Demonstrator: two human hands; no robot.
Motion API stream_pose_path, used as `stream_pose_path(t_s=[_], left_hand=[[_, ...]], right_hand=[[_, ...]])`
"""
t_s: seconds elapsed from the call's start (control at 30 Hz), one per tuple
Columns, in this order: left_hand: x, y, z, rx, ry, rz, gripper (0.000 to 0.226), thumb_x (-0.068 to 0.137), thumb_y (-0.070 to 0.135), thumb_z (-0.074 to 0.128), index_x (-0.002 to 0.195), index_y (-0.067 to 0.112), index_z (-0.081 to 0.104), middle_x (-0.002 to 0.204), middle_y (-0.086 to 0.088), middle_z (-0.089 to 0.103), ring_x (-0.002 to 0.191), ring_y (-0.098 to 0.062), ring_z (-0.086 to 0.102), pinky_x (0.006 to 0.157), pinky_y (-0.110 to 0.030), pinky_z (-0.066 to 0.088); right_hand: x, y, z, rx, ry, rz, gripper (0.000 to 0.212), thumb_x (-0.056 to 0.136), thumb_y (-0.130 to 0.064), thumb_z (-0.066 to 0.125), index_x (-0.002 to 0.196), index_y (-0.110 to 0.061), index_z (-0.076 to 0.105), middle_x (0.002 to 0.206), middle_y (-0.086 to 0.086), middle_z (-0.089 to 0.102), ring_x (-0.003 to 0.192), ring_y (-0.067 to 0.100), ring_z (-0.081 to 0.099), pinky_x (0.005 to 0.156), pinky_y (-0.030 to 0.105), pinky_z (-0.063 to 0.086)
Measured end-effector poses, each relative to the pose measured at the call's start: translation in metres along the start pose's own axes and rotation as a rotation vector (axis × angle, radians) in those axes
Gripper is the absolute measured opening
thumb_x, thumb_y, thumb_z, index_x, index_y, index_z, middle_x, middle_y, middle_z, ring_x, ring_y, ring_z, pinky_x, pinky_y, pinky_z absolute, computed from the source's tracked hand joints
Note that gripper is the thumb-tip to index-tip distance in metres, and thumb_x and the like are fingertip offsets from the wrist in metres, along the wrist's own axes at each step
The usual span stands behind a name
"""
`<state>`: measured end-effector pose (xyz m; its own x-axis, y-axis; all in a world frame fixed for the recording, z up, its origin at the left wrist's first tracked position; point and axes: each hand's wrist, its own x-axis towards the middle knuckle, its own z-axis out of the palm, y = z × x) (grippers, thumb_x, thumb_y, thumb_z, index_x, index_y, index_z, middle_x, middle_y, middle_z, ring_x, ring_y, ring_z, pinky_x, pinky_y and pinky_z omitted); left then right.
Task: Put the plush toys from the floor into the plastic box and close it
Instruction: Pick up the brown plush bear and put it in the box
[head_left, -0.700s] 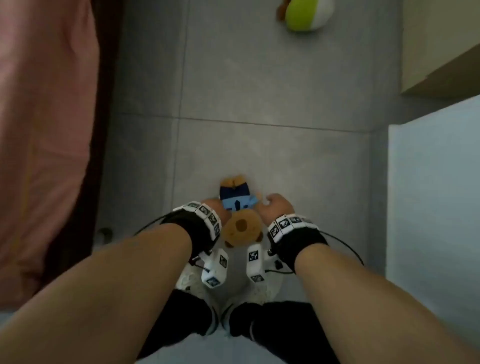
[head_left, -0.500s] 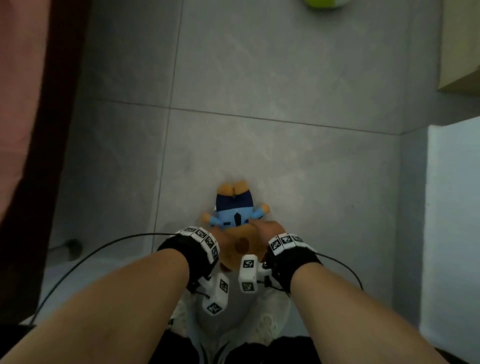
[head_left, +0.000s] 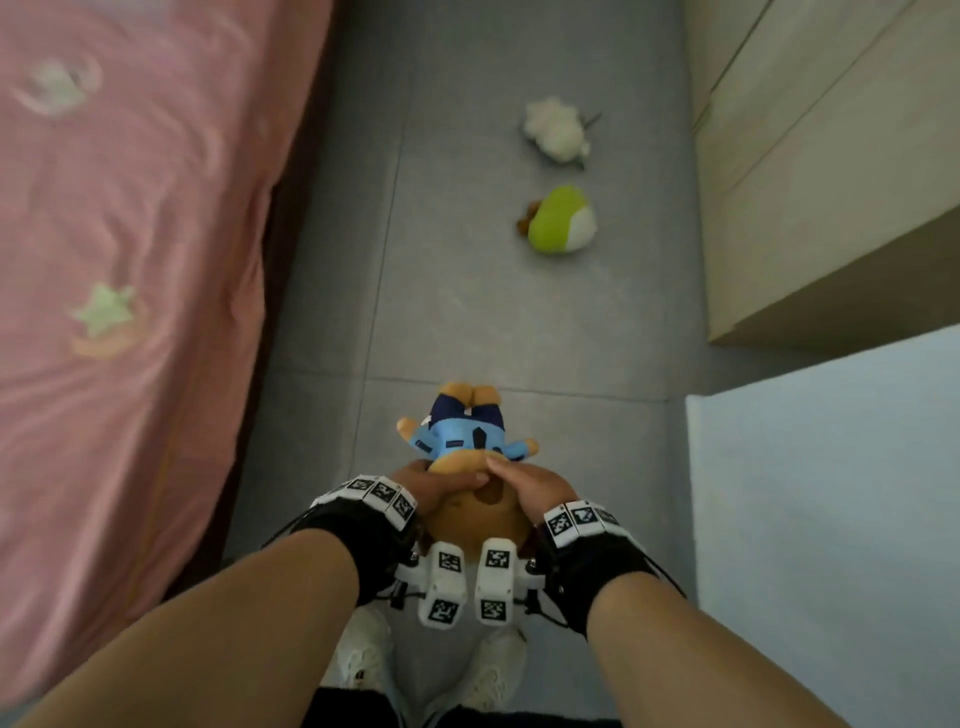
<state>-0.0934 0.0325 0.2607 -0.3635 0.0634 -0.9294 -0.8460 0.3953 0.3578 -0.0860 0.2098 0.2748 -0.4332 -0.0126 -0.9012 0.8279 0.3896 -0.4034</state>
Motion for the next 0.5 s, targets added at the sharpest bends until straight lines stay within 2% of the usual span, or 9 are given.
stream_pose_path(t_s=[0.13, 0.23, 0.3, 0.4, 0.5], left_hand=[[-0.143, 0.098, -0.01, -0.069, -0.071, 0.061, 0.109, 0.031, 0.06, 0.091, 0.126, 0.02, 0.056, 0.113, -0.015, 0.07, 0.101, -0.039, 0.067, 0.091, -0.058, 0.051], [-0.227, 0.158, -0.018, -0.063, -0.047, 0.112, 0.095, 0.038, 0.056, 0.089, 0.121, 0.022, 0.058, 0.108, -0.014, 0.072, 0.098, -0.038, 0.068, 0.091, -0.057, 0.052], [-0.276, 0.198, -0.028, -0.073, -0.02, 0.16, 0.091, 0.04, 0.054, 0.088, 0.12, 0.022, 0.059, 0.106, -0.013, 0.072, 0.095, -0.037, 0.069, 0.089, -0.056, 0.053], [-0.313, 0.247, -0.045, -0.043, -0.017, 0.23, 0.087, 0.044, 0.053, 0.086, 0.119, 0.02, 0.058, 0.102, -0.011, 0.073, 0.091, -0.033, 0.07, 0.086, -0.053, 0.056], [-0.326, 0.299, -0.067, 0.006, -0.001, 0.274, 0.088, 0.049, 0.054, 0.084, 0.124, 0.017, 0.055, 0.107, -0.012, 0.071, 0.095, -0.033, 0.068, 0.089, -0.051, 0.054]], right_hand=[[-0.137, -0.085, -0.062, -0.022, 0.067, -0.074, 0.065, 0.086, -0.065, 0.058, 0.133, -0.02, 0.062, 0.134, 0.013, 0.064, 0.118, 0.033, 0.06, 0.104, 0.045, 0.048], [-0.211, -0.14, -0.1, -0.041, 0.106, -0.102, 0.066, 0.087, -0.065, 0.057, 0.134, -0.018, 0.059, 0.133, 0.013, 0.063, 0.119, 0.033, 0.059, 0.104, 0.042, 0.048], [-0.251, -0.179, -0.124, 0.028, 0.132, -0.114, 0.062, 0.085, -0.063, 0.062, 0.127, -0.018, 0.061, 0.128, 0.014, 0.064, 0.114, 0.034, 0.06, 0.102, 0.047, 0.05], [-0.278, -0.223, -0.15, 0.115, 0.169, -0.138, 0.059, 0.08, -0.058, 0.071, 0.12, -0.014, 0.066, 0.121, 0.013, 0.068, 0.108, 0.034, 0.064, 0.097, 0.049, 0.055], [-0.29, -0.269, -0.174, 0.17, 0.185, -0.175, 0.053, 0.077, -0.054, 0.075, 0.112, -0.014, 0.072, 0.111, 0.012, 0.074, 0.1, 0.032, 0.069, 0.093, 0.047, 0.058]])
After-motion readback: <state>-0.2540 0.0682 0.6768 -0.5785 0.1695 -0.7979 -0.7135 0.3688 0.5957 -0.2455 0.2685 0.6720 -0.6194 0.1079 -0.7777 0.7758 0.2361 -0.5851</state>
